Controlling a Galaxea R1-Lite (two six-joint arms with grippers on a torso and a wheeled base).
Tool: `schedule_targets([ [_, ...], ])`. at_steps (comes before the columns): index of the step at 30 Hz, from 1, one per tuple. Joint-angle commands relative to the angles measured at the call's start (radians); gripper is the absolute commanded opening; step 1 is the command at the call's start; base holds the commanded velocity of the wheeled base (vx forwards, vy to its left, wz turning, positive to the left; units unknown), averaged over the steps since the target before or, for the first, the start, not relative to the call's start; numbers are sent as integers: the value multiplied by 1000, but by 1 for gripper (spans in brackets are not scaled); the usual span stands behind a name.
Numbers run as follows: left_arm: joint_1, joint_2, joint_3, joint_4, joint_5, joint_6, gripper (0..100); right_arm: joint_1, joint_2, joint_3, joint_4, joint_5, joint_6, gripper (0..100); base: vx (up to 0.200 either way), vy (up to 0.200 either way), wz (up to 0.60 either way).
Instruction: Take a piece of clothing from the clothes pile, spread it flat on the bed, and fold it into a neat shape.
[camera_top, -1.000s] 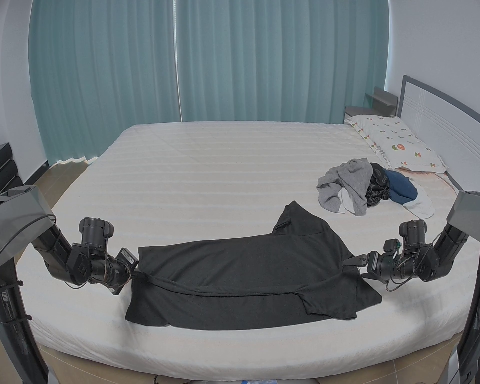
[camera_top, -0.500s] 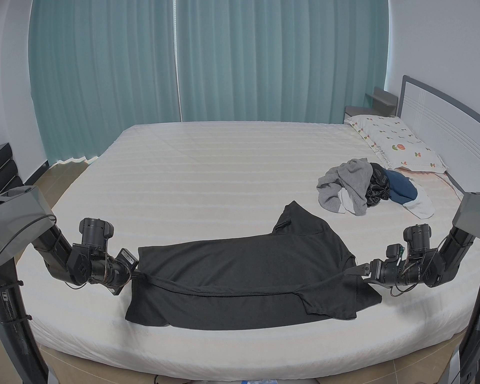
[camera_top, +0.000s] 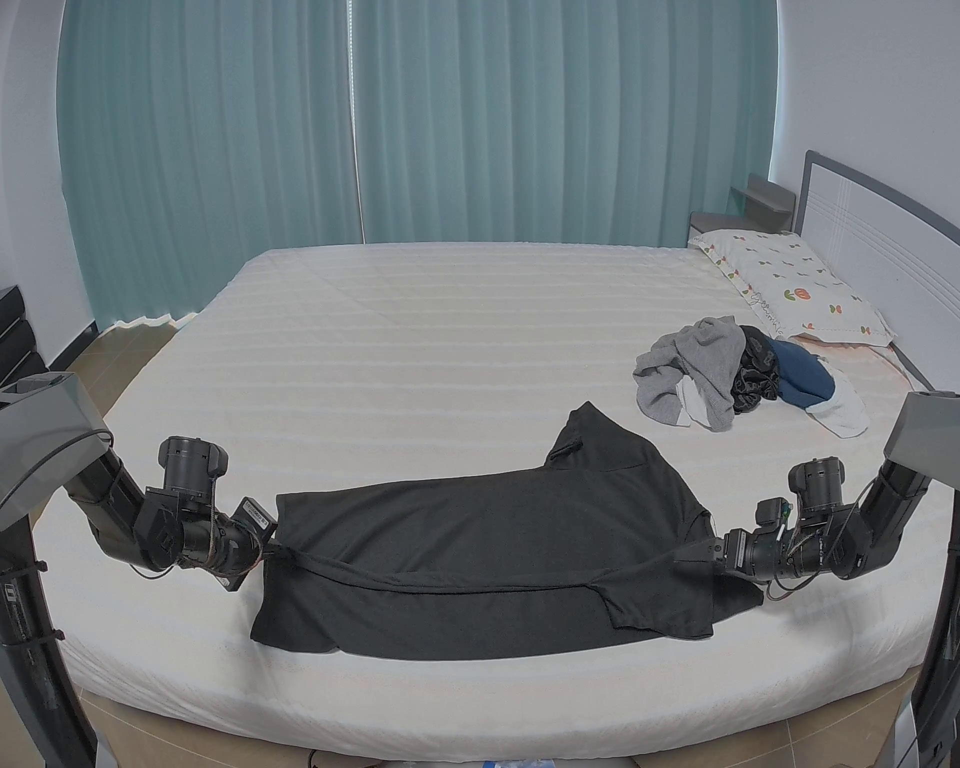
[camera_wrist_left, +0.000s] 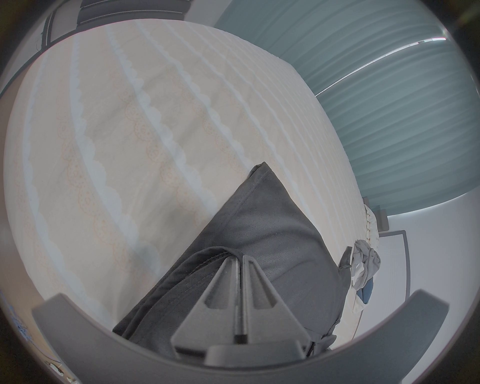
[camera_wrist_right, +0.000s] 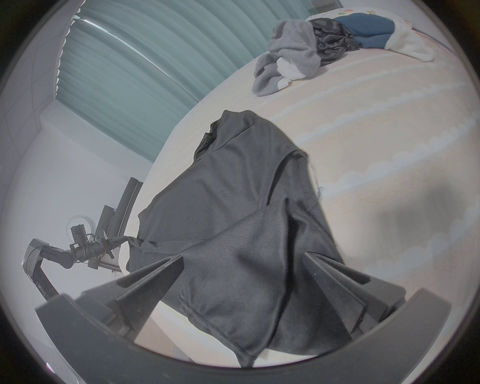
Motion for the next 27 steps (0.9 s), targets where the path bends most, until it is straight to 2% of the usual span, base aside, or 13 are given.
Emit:
schedule_targets([
  [1, 0, 4, 0, 0, 0, 0, 0, 21, 24, -16, 0, 0, 4, 100, 0, 0, 0],
  [9, 2, 3, 0, 0, 1, 0, 0, 21, 42, -43, 0, -9, 6, 100, 0, 0, 0],
  [10, 2, 3, 0, 0, 1, 0, 0, 19, 42, -42, 0, -9, 6, 0, 0, 0, 0],
  [27, 13, 4, -2, 0, 1, 1, 0, -19, 21, -60, 0, -32, 6, 0, 0, 0, 0],
])
